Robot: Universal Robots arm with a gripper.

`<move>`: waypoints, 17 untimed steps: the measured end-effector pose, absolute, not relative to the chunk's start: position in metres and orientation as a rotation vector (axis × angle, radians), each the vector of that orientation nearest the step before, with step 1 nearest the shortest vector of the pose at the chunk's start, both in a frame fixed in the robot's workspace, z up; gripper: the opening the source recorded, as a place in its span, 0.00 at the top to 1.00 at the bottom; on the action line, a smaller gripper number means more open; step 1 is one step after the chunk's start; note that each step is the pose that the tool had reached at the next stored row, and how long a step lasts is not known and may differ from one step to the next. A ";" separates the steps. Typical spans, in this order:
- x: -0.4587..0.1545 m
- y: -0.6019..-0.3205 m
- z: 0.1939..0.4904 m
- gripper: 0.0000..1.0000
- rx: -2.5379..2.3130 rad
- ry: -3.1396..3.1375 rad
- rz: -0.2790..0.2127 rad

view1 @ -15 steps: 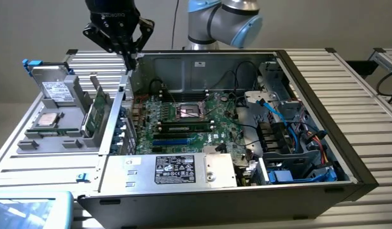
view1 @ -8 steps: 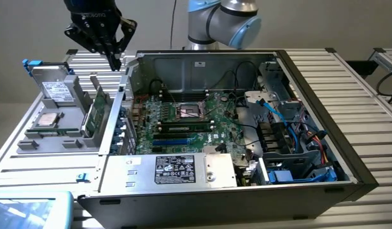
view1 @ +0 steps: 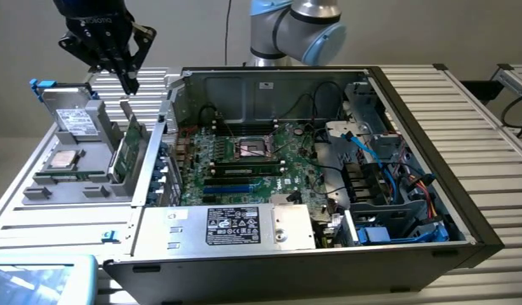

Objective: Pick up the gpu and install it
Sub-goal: 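Reach for the gpu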

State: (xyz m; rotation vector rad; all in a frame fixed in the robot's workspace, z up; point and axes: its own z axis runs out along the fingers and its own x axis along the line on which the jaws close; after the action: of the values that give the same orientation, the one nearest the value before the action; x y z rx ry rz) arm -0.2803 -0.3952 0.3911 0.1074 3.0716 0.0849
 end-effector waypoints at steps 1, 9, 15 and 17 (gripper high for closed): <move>-0.285 -0.394 0.391 0.88 0.107 3.072 0.085; -0.314 -0.379 0.389 0.88 0.107 3.072 0.085; -0.332 -0.372 0.387 0.88 0.108 3.073 0.085; -0.339 -0.371 0.386 0.88 0.107 3.074 0.085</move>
State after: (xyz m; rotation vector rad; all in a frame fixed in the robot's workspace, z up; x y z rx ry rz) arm -0.3386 -0.3708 0.3864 0.1075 3.0743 0.0847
